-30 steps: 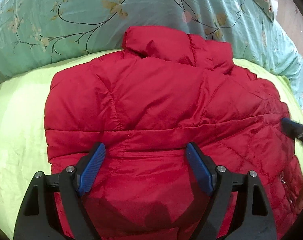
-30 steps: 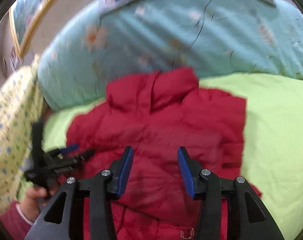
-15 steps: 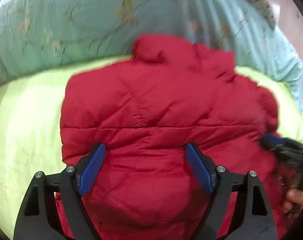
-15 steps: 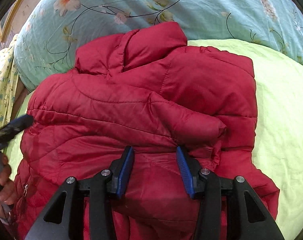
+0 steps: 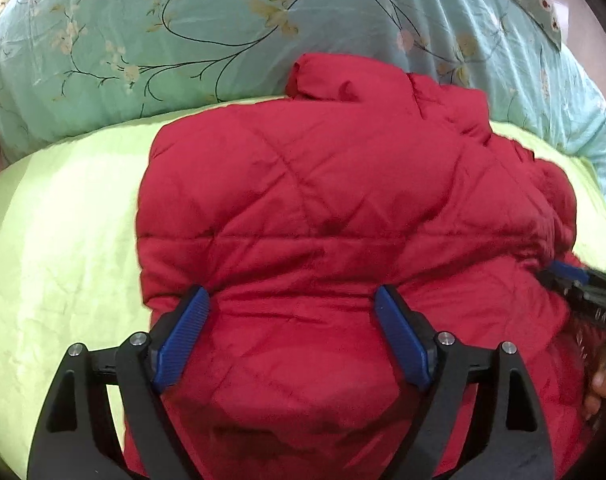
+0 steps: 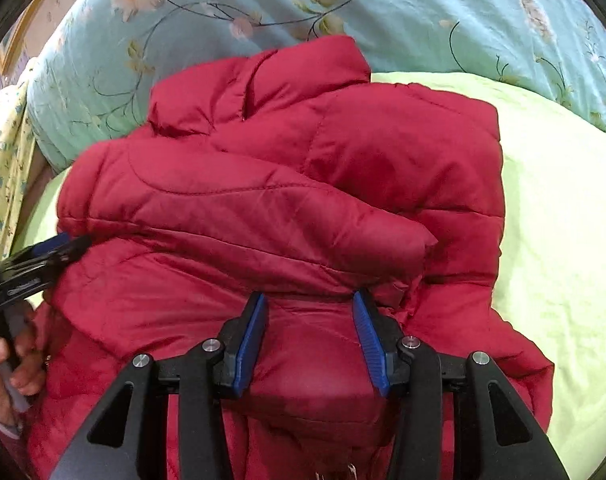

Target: Fold large clothes

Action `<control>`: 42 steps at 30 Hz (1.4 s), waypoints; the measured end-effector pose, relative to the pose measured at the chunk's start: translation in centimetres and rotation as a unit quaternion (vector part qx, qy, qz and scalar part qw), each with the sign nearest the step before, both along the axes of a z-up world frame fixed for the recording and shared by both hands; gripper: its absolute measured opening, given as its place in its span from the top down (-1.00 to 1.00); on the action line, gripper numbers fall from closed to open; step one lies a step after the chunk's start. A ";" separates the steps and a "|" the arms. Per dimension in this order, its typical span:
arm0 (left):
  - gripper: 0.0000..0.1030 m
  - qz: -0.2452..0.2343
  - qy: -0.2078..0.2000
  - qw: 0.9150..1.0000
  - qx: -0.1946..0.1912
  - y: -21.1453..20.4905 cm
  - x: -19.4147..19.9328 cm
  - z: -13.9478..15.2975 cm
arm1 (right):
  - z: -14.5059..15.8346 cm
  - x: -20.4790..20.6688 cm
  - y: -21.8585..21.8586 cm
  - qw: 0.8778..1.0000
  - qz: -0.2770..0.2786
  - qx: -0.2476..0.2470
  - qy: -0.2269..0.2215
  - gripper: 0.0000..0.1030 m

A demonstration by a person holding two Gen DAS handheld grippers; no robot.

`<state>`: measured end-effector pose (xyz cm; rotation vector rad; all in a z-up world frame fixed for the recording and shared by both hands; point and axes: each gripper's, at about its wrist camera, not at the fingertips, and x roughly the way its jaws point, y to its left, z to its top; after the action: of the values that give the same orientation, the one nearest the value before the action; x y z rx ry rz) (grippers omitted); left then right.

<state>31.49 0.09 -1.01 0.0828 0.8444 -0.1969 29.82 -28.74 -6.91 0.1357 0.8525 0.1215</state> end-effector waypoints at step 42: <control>-0.75 0.043 0.039 0.992 -0.112 7.0 -12.4 3.8 | 5.6 -18.5 -7.1 0.988 -0.041 0.146 -0.023 -0.27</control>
<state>19.12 7.13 2.81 -0.1722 0.8963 -0.2140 11.29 -35.87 -1.34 0.4413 0.7781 0.1707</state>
